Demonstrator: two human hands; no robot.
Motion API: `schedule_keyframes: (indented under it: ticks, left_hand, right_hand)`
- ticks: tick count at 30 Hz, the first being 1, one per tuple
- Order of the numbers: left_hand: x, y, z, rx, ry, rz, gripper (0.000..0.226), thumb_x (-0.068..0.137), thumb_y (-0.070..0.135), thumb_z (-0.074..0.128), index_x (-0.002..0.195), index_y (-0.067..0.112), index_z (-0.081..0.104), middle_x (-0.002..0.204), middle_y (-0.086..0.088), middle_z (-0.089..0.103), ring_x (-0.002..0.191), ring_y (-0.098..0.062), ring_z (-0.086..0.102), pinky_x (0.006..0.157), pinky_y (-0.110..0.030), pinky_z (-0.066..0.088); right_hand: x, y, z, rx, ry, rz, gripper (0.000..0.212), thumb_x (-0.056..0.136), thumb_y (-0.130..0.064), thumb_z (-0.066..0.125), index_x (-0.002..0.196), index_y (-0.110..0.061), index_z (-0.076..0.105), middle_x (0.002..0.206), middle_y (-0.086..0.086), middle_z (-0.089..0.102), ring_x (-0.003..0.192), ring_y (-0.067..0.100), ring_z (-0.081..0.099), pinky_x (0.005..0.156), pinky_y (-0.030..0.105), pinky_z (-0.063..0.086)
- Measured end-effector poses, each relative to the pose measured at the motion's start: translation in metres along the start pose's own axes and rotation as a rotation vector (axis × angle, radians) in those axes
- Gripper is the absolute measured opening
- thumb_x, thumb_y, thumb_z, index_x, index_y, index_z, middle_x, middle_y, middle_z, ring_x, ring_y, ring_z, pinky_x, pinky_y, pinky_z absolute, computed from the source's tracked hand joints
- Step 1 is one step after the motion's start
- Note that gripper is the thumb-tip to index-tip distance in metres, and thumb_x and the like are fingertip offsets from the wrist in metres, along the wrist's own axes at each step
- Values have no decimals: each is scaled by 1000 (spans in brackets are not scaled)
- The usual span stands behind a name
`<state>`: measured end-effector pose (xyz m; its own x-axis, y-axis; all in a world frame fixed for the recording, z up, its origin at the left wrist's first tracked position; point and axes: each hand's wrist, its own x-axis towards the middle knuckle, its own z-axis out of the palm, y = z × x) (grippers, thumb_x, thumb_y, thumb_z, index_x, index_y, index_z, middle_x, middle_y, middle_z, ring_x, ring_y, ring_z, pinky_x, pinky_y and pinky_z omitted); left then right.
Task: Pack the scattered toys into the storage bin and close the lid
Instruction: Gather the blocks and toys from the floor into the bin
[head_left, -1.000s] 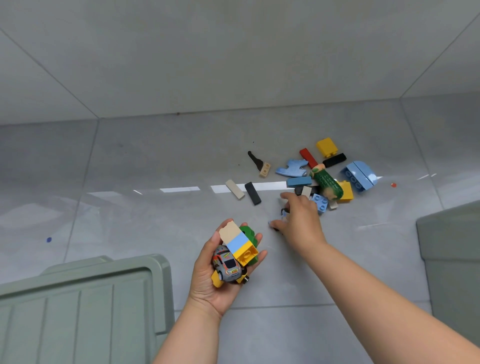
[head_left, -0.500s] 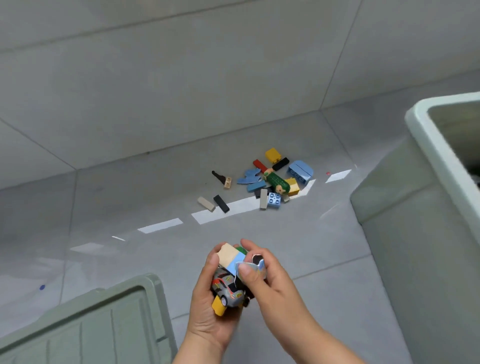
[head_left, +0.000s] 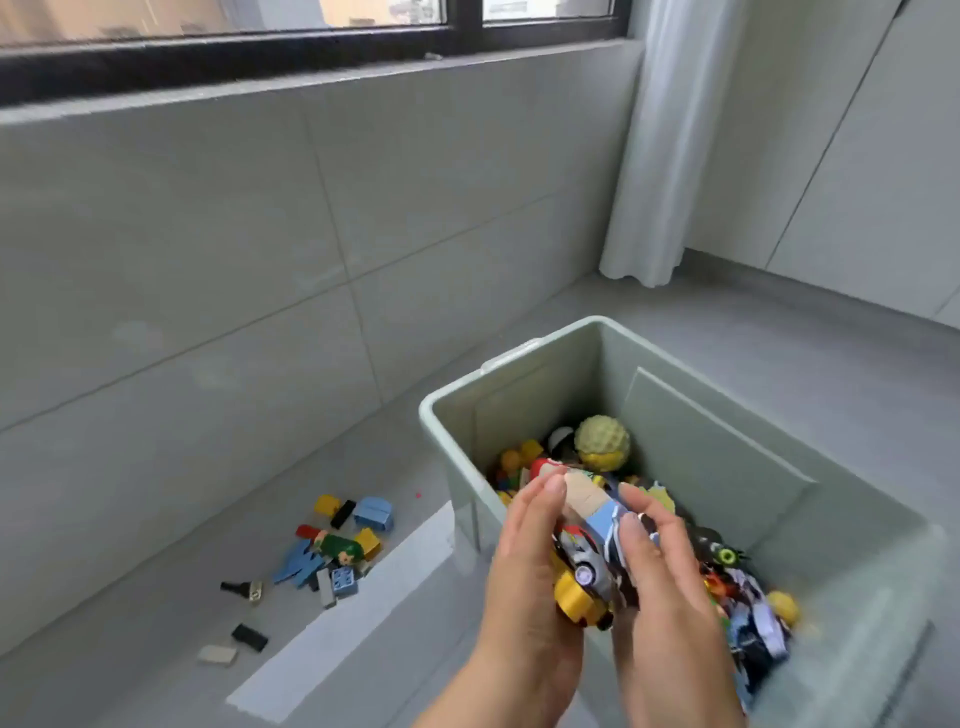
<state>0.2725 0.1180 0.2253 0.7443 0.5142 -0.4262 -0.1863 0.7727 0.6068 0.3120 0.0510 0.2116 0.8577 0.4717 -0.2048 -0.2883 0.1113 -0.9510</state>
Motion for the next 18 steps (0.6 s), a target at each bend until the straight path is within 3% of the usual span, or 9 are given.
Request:
schedule_keyframes:
  ticks: [3,6,7,9,11,13,15,18]
  left_hand:
    - [10,-20,40,-39,-47,-179,41,89,41,52,82,6,72,90,-17,70,79,-28,68,70,-33,56]
    - [18,-38,60,-8,55,-209,60,92,49,42,60,11,76,81,-14,74,83,-29,68,84,-40,52]
    - [19,-41,61,16,98,-200,56,92,52,41,66,16,75,80,-11,74,88,-28,66,91,-42,48]
    - [20,-43,58,89,169,-200,47,92,56,39,100,19,66,98,0,68,104,-25,59,98,-41,38]
    - [22,-42,43,156,188,-210,57,92,60,35,134,24,48,126,2,50,129,-25,42,99,-39,32]
    - [25,-40,30,161,161,-247,61,93,61,30,142,26,38,145,-5,37,142,-25,24,108,-40,24]
    - [29,-42,20,143,122,-271,62,93,61,27,144,26,36,154,-9,26,145,-24,13,115,-42,12]
    - [27,-42,8,75,90,-267,60,95,58,25,142,23,39,152,-11,32,144,-25,18,115,-43,16]
  right_hand:
    - [21,-2,-35,89,195,117,45,71,-61,64,107,-34,62,111,1,67,103,22,63,96,46,46]
    - [40,-1,-62,275,257,294,25,96,-28,49,113,-15,60,109,12,67,98,28,64,88,44,49]
    - [45,-2,-68,311,267,349,24,97,-24,46,113,-11,59,105,14,67,93,30,64,87,47,49]
    - [50,3,-80,350,275,453,23,98,-21,43,115,-11,56,108,17,64,91,33,62,88,55,44]
    - [51,9,-89,380,266,532,32,99,-17,38,130,-13,47,132,17,52,111,36,54,98,58,35]
    - [49,14,-95,422,263,531,40,100,-13,32,140,-11,36,146,13,38,131,36,38,107,55,26]
    - [47,14,-99,457,250,483,41,101,-8,27,141,-10,33,148,13,33,137,34,30,109,51,25]
    - [46,16,-102,478,249,447,43,99,-2,23,141,-9,34,148,16,33,137,33,30,106,47,29]
